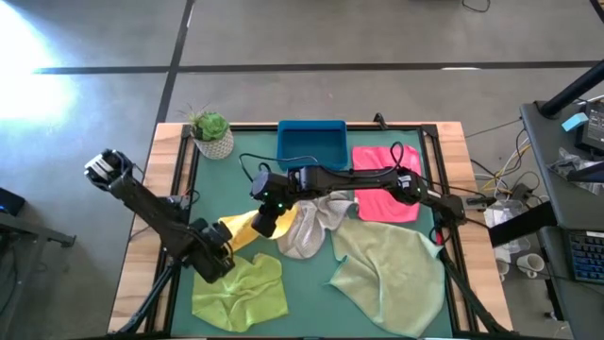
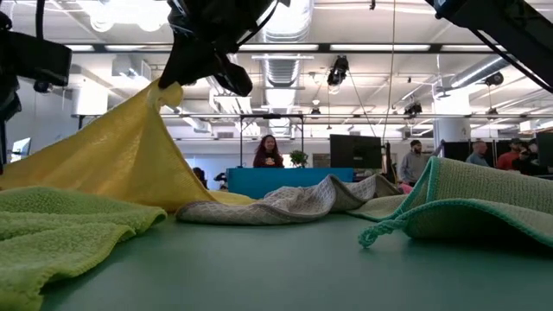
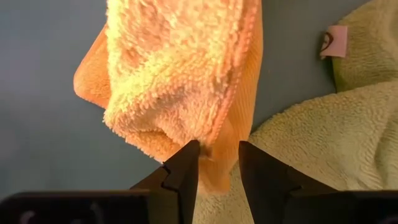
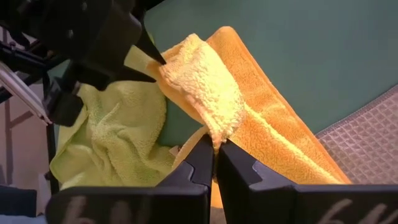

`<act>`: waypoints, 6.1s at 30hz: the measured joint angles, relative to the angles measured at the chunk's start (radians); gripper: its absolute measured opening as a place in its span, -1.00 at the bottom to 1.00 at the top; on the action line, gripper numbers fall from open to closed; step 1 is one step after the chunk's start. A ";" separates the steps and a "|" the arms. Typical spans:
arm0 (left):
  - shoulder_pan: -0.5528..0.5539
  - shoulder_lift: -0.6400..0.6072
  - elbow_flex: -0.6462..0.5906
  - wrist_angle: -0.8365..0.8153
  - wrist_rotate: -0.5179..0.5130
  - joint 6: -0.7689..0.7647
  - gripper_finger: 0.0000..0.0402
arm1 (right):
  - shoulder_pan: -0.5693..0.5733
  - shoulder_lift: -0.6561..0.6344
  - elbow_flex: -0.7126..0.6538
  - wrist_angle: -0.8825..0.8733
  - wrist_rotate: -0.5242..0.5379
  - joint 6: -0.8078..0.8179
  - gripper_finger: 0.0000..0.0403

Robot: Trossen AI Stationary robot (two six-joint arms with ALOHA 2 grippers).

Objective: Fold microfiber towels
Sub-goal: Fold the yellow microfiber cloth

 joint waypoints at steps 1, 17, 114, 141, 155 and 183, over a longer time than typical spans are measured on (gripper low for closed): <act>0.000 0.013 0.007 0.001 0.000 -0.001 -0.50 | 0.000 0.000 0.000 0.000 0.000 -0.004 -0.96; 0.003 0.045 0.169 -0.246 0.023 -0.202 -0.50 | -0.002 0.000 0.000 -0.008 -0.068 -0.015 -0.96; 0.184 -0.065 0.785 -0.663 -0.012 1.182 -1.00 | 0.043 -0.276 0.000 -0.288 0.081 -0.196 -0.96; 0.543 -0.071 0.898 -0.663 -0.091 1.628 -1.00 | 0.027 -0.331 0.000 -0.399 0.335 -0.341 -0.96; 0.650 -0.072 0.932 -0.663 -0.241 1.864 -1.00 | 0.017 -0.372 0.000 -0.346 0.532 -0.575 -0.96; 0.705 -0.038 1.084 -0.663 -0.313 1.989 -1.00 | -0.056 -0.386 0.000 -0.161 0.613 -0.743 -0.96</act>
